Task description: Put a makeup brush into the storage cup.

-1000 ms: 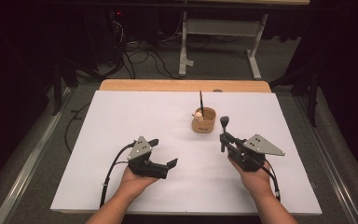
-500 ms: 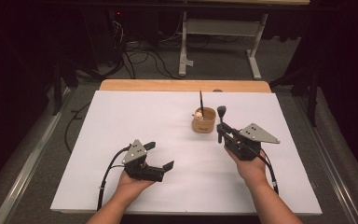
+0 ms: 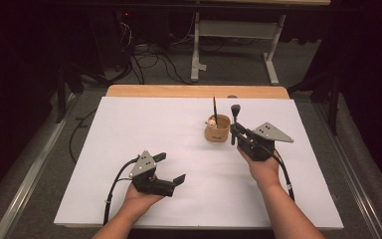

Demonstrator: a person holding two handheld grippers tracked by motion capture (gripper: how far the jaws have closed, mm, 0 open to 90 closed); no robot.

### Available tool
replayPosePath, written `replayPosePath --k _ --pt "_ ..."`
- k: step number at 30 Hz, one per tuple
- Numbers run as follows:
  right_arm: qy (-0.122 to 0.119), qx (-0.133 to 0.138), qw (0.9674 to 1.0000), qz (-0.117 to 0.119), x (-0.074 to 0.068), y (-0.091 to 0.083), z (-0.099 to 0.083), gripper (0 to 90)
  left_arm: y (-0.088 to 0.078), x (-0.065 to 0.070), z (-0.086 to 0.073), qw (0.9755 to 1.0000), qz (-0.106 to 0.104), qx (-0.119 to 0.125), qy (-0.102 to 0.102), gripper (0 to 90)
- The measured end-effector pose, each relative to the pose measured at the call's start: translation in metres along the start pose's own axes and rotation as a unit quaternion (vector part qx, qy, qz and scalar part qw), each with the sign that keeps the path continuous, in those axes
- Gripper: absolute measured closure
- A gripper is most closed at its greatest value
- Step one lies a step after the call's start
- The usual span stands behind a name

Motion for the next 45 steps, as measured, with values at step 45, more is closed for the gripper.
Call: replayPosePath --k 45 --pt "-0.005 -0.009 0.9999 -0.011 0.001 0.055 0.036 80.9 -0.005 0.001 0.003 0.9999 -0.007 0.011 -0.001 0.7"
Point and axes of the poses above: each handheld gripper's, and its own axes: y roughly forward along the jaws, z roughly out of its top, x roughly to its right, the point moved 5 cm from there along y, roughly forward along the jaws, and after that the axes turned 3 degrees about y, right-handed, at the moved point
